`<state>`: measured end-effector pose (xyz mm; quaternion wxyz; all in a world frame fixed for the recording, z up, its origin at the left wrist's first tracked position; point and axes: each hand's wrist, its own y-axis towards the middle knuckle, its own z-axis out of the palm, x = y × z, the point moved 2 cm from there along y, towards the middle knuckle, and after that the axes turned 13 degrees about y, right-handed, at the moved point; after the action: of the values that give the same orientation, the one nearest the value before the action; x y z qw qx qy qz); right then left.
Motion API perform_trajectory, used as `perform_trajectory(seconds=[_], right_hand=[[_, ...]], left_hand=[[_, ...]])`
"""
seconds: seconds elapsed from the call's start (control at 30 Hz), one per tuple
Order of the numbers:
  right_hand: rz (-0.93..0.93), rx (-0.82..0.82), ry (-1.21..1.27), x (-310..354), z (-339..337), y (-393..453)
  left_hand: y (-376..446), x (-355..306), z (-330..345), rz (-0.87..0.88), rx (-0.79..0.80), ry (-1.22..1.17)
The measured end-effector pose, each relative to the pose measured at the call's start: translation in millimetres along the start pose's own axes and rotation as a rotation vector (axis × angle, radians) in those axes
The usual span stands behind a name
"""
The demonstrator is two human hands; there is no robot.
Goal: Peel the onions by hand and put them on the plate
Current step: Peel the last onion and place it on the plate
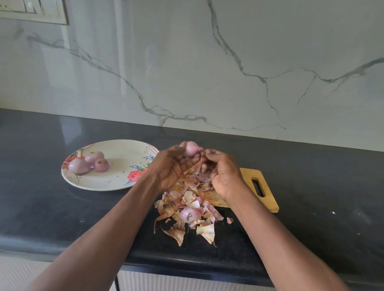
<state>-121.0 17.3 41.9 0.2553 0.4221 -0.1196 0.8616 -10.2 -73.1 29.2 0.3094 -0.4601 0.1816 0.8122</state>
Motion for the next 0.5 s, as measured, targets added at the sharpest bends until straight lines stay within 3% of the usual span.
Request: perform_trajectory(seconds=[0.07, 0.13, 0.23, 0.3, 0.4, 0.5], right_hand=[[0.025, -0.002, 0.165, 7.6, -3.4, 4.0], [-0.029, -0.023, 0.120, 15.3, -9.3, 6.8], [-0.280, -0.077, -0.600, 12.0, -15.3, 6.8], [-0.403, -0.022, -1.021, 2.6, -12.8, 8.3], [-0.479, -0.002, -1.261, -2.3, -14.8, 12.8], [-0.437, -0.037, -1.218, 1.7, -19.3, 12.1]], left_hand=[[2.3, -4.0, -4.2, 0.011, -0.063, -0.140], [4.5, -6.0, -8.5, 0.032, -0.113, -0.177], [4.8, -3.3, -9.6, 0.012, -0.125, -0.103], [4.6, -0.9, -9.4, -0.002, -0.144, -0.064], [3.7, -0.2, -11.4, 0.003, -0.158, -0.023], [3.8, 1.3, -13.5, -0.002, -0.153, 0.061]])
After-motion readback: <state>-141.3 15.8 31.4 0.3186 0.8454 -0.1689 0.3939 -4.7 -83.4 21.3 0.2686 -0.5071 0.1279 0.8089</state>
